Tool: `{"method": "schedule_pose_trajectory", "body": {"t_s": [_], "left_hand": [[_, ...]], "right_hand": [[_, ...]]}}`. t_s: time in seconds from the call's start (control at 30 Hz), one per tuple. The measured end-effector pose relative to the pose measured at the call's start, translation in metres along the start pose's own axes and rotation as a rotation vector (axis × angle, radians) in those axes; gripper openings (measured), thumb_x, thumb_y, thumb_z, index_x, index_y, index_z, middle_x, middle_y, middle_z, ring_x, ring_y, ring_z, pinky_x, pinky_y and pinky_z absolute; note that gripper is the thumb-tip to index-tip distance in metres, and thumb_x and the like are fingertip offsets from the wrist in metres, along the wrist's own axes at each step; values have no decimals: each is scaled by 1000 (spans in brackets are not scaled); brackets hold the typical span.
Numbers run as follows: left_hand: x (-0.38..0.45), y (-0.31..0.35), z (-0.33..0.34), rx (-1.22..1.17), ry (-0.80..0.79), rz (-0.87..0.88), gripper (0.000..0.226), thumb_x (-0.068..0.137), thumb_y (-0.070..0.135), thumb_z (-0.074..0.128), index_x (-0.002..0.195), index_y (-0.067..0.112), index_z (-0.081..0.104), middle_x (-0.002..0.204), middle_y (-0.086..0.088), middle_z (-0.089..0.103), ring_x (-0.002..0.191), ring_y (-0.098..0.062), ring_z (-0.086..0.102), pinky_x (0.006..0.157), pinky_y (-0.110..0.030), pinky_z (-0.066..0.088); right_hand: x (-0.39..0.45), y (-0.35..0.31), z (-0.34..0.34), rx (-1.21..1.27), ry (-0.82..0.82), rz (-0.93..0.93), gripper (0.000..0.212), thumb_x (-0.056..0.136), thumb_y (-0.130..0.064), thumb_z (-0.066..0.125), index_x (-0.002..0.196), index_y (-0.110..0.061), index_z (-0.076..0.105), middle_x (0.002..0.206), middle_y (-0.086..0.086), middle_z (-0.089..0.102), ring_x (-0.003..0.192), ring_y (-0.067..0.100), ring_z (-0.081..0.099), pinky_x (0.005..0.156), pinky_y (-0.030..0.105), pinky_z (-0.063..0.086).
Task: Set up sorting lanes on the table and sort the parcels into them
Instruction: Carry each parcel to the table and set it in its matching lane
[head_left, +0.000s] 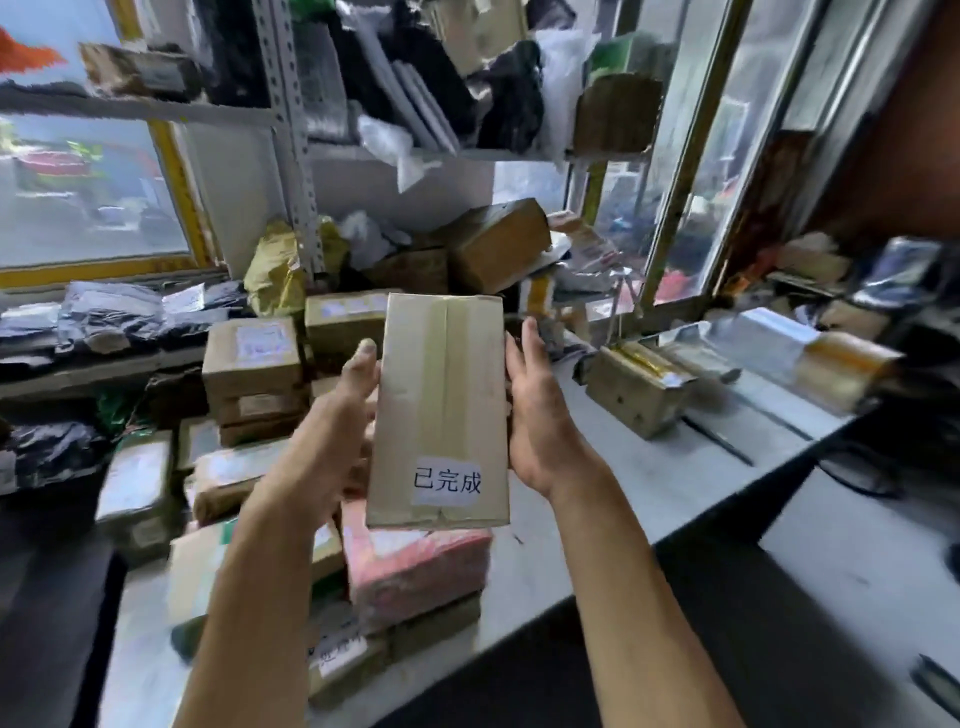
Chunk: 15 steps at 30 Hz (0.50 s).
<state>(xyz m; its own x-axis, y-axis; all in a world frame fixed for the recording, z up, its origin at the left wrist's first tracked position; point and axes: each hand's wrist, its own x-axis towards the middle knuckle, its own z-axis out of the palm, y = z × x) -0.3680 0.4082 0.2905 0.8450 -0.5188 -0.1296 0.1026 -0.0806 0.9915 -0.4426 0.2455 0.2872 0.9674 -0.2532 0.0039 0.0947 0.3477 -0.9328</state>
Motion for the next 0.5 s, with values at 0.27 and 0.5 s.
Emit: {"method": "schedule_pose_trajectory", "body": {"t_s": [0.27,0.5], "left_hand": [[16,-20,189,57,-310,-75,65,94,75,21,139,42,53,140,-26,51,99,-43,65,58,-31,45],[29,-37,312,127,-549,-116,66,88,81,24,141,48,47,133,1,63,108,-32,67,93,-61,52]], "right_hand": [[-96,-36,-164,-31,324,-71,55,105,-63,13,107,-45,66,96,-22,77,89,-5,72,77,28,57],[-157,-53,-268,-53,611,-143,54,104,-65,18,124,-43,63,120,-15,73,109,0,68,90,27,57]]}}
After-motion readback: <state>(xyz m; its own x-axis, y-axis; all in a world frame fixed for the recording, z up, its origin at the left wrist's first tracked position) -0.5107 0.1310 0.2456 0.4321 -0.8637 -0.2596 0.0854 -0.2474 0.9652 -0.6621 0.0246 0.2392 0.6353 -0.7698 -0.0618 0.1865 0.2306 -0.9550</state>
